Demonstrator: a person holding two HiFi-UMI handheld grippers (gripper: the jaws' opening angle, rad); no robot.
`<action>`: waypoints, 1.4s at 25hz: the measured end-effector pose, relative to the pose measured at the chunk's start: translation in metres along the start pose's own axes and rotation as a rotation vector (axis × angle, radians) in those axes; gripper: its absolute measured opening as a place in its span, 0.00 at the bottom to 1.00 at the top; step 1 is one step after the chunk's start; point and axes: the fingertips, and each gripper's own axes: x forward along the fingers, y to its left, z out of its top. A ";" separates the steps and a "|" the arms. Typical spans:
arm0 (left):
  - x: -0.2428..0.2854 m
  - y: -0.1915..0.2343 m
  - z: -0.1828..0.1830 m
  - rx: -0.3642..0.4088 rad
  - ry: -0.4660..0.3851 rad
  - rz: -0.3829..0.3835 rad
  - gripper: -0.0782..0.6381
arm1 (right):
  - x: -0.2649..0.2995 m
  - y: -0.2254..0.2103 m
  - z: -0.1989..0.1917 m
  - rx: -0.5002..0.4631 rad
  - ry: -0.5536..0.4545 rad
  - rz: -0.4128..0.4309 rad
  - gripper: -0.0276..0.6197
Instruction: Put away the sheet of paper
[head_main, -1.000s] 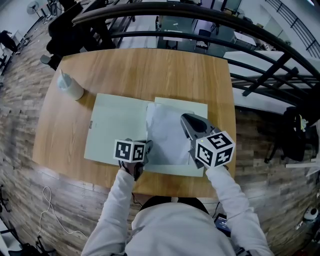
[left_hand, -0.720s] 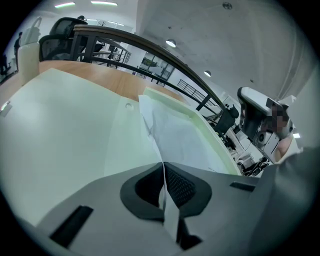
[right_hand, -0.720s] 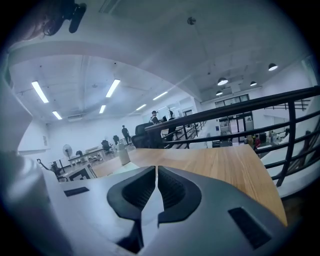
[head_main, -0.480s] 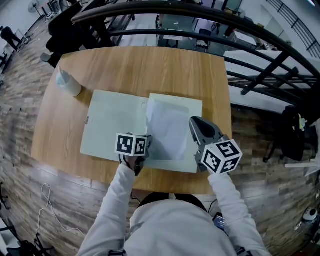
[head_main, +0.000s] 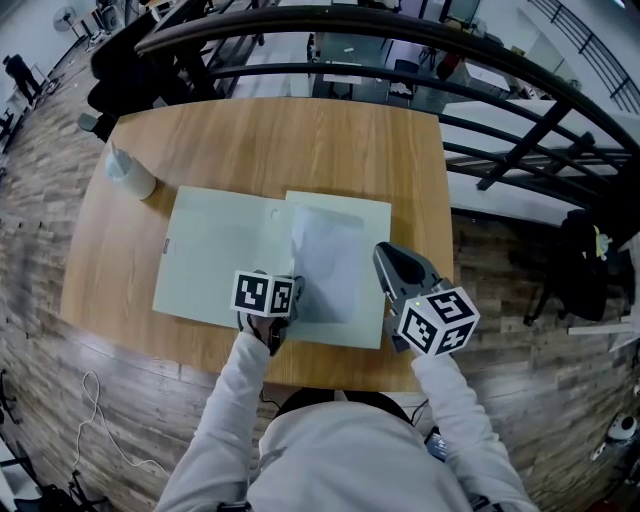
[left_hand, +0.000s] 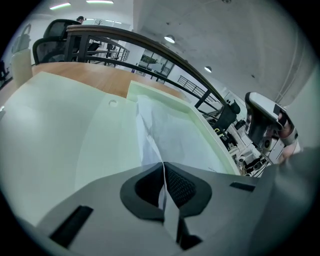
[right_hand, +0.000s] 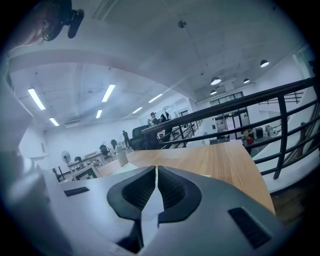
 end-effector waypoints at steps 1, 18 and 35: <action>0.000 0.000 -0.001 0.010 0.008 0.006 0.13 | -0.001 0.000 0.000 0.002 0.000 0.003 0.11; -0.012 0.002 0.016 0.087 -0.082 0.122 0.26 | -0.015 -0.002 0.004 0.000 -0.012 0.034 0.11; -0.069 -0.025 0.064 0.214 -0.371 0.238 0.26 | -0.030 0.001 0.016 0.004 -0.059 0.060 0.11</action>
